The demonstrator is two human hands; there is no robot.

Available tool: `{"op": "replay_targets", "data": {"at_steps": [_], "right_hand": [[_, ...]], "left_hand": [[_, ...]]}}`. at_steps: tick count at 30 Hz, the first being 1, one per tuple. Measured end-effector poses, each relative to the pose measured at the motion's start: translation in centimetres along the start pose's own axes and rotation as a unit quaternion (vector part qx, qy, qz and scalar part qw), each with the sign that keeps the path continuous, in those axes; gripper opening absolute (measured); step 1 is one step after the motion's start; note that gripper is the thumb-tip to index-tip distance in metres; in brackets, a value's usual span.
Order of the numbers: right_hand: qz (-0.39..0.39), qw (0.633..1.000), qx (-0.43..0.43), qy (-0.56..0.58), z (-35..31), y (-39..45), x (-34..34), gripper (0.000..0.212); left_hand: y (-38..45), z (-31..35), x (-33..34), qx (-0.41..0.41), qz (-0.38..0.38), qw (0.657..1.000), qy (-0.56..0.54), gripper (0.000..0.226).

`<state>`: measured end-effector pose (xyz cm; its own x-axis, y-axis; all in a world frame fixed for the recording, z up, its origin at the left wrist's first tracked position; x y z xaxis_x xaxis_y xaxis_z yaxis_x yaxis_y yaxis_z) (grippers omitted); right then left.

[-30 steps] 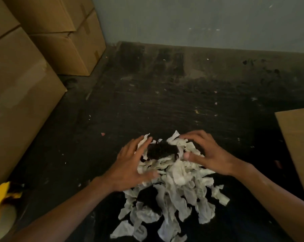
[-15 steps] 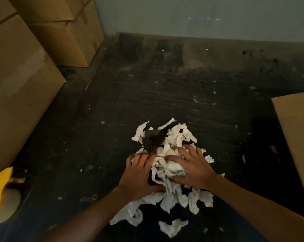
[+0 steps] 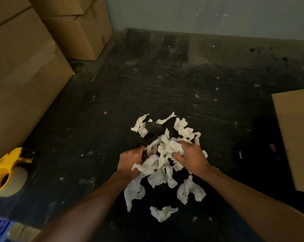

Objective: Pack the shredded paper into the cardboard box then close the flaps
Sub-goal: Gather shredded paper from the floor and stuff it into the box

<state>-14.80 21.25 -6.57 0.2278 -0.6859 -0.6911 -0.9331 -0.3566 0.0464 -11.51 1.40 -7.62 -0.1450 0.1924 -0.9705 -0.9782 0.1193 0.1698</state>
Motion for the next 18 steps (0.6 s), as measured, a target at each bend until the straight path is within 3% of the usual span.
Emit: {"op": "replay_targets", "data": {"at_steps": [1,3,5,10,18], "right_hand": [[0.005,0.998,0.037,0.052,0.4,0.2,-0.6,0.012],[0.034,0.990,0.084,0.112,0.5,0.5,-2.4,0.029],[0.039,0.983,0.116,0.140,0.2,0.8,-4.1,0.033],[0.055,0.974,0.140,0.168,-2.0,1.3,-9.3,0.020],[0.099,0.972,0.133,0.165,-6.6,-1.3,-16.0,0.014]], "left_hand": [[0.5,-0.4,-0.1,-0.055,-0.033,0.998,-0.010,0.029],[1.1,-0.8,-1.1,-0.136,-0.053,0.989,-0.035,0.037],[1.5,-0.7,-2.4,-0.167,-0.053,0.983,-0.057,0.038],[2.7,-0.2,-7.0,-0.178,-0.010,0.978,-0.107,0.037],[3.1,0.4,-16.7,-0.156,0.121,0.972,-0.126,0.044]]}}
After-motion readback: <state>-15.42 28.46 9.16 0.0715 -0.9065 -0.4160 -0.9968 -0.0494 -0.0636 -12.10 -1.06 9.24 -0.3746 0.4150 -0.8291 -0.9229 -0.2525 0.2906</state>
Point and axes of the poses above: each hand's wrist, its own y-axis towards the middle knuckle, its own x-axis out of the palm, z = x × y, the point moved 8 cm from there along y, towards the middle knuckle, and after that the axes turned 8 degrees about y, right-handed, at the moved point
